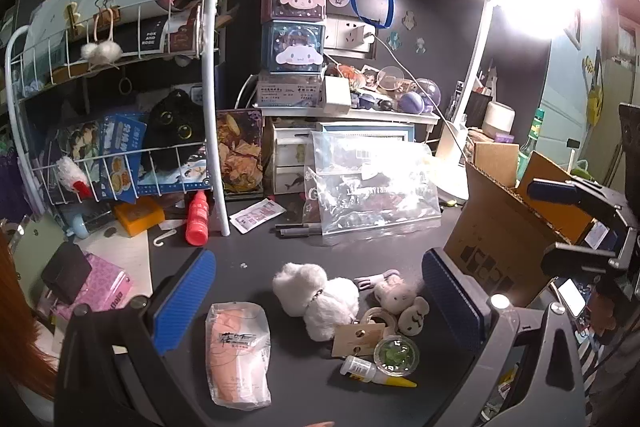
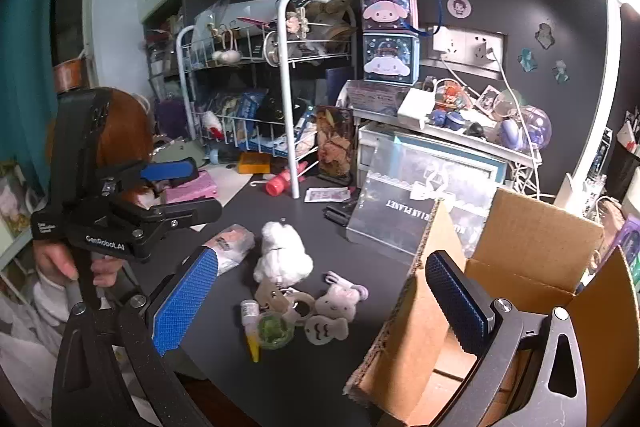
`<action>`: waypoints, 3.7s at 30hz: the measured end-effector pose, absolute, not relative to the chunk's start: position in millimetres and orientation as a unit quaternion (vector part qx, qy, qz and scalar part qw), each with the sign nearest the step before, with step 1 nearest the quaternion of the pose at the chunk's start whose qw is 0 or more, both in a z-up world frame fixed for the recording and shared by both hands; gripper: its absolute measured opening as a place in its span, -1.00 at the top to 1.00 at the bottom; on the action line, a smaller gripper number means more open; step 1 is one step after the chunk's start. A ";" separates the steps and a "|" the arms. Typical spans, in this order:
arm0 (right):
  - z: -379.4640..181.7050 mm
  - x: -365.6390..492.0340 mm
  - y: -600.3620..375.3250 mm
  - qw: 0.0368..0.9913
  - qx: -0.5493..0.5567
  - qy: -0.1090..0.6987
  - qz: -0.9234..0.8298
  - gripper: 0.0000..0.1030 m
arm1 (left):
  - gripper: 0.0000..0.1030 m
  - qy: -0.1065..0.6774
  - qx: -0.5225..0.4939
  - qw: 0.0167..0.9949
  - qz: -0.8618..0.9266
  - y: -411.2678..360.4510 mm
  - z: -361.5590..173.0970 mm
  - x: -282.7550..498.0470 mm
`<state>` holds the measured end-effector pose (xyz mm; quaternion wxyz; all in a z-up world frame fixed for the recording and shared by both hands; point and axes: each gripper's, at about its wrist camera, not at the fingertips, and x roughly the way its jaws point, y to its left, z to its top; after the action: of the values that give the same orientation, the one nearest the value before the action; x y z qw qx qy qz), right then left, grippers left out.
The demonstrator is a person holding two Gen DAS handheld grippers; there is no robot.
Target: Organize objects
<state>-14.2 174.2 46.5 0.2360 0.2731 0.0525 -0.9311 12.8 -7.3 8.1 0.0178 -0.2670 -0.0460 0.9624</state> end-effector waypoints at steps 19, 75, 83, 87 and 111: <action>46.9 -4.9 161.8 0.257 0.260 0.065 -0.929 -1.00 | -0.99 -0.047 -0.260 0.020 0.964 -8.8 9.9 18.0; -100.5 -20.1 87.6 0.315 0.392 0.096 -0.859 0.79 | -0.99 -0.018 -0.357 0.148 0.922 -18.1 -76.5 28.2; -99.5 -19.3 86.7 0.316 0.377 0.096 -0.865 0.81 | -0.63 -0.036 -0.387 0.181 0.904 -15.4 -88.0 21.3; -88.3 -15.6 85.9 0.324 0.364 0.103 -0.867 0.81 | -0.50 -0.054 -0.390 0.203 0.897 -14.9 -85.4 16.2; -105.8 -33.2 78.2 0.308 0.391 0.120 -0.859 0.78 | -0.51 -0.068 -0.427 0.213 0.876 -7.8 -100.9 3.9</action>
<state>-33.2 78.2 -105.8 0.3081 0.3914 0.1198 -0.8588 3.9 -7.8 -100.9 0.2134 -0.4270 -0.0685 0.8760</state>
